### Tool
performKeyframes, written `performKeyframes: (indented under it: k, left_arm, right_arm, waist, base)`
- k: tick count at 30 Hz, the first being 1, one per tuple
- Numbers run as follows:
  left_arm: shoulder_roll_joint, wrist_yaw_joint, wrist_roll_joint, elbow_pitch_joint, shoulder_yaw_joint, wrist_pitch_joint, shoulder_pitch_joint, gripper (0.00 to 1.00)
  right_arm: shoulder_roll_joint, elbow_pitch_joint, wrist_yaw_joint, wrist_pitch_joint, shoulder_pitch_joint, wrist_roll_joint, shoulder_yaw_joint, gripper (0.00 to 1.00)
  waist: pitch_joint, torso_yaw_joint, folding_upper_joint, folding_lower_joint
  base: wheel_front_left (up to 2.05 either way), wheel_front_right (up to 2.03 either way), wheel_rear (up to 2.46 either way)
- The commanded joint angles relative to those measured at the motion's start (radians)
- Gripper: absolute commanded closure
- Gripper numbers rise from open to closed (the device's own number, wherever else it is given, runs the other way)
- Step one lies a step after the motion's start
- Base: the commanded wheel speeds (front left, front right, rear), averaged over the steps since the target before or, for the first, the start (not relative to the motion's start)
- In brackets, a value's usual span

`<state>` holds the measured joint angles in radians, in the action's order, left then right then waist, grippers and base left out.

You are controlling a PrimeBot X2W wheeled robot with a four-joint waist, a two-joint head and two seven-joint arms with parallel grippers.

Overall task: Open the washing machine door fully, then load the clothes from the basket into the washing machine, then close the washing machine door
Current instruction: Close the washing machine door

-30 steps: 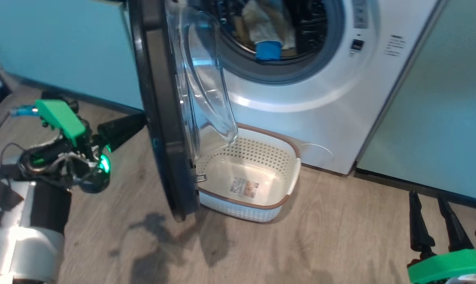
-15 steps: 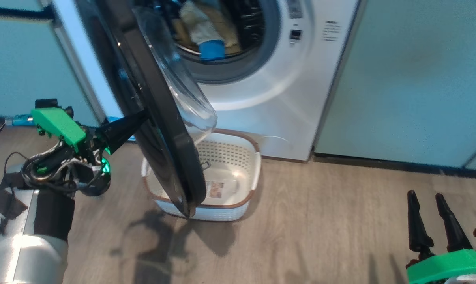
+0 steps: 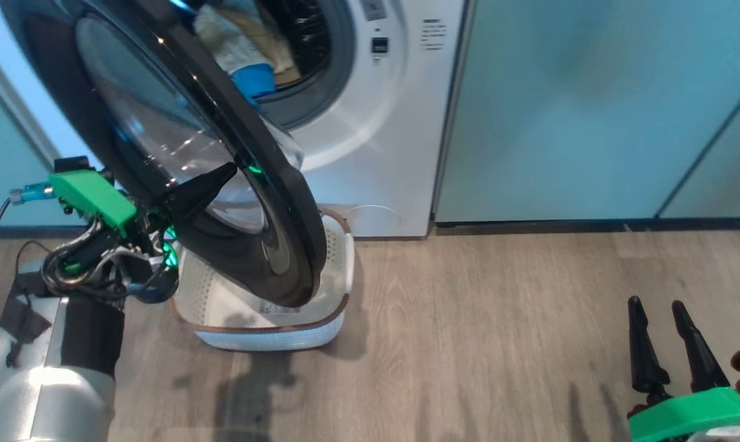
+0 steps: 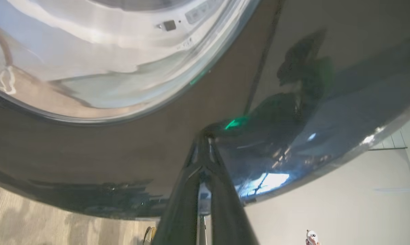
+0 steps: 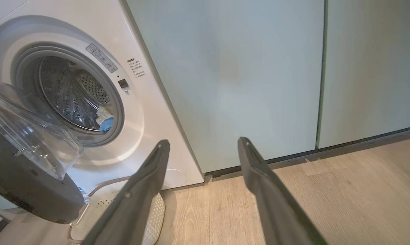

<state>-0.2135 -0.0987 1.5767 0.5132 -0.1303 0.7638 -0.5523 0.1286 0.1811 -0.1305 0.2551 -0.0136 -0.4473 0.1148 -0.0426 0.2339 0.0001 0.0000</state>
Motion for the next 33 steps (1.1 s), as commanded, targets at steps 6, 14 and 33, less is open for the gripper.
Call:
performKeyframes:
  k: [6,14,33]
  left_arm:
    - [-0.021,-0.02,-0.002,-0.009,-0.035,-0.018,-0.049,1.0]
    - [-0.021,-0.028,-0.007,0.007,-0.039,-0.027,-0.062,1.0]
    - [-0.049,-0.032,-0.108,-0.005,-0.026,-0.138,-0.03,0.0]
  right_arm:
    - [0.029,-0.033,0.0,0.007,0.04,0.005,0.021,0.0]
    - [0.024,-0.036,0.0,0.007,0.045,0.006,0.013,0.0]
    - [0.003,-0.036,0.0,0.007,0.038,0.006,0.01,0.0]
  waist:
    - [-0.008,0.049,-0.0001,0.0]
    - [-0.014,0.056,-0.0001,0.0]
    - [0.013,-0.075,-0.0001,0.0]
  base:
    - [0.0,0.0,0.0]
    - [0.0,0.0,0.0]
    - [0.0,0.0,0.0]
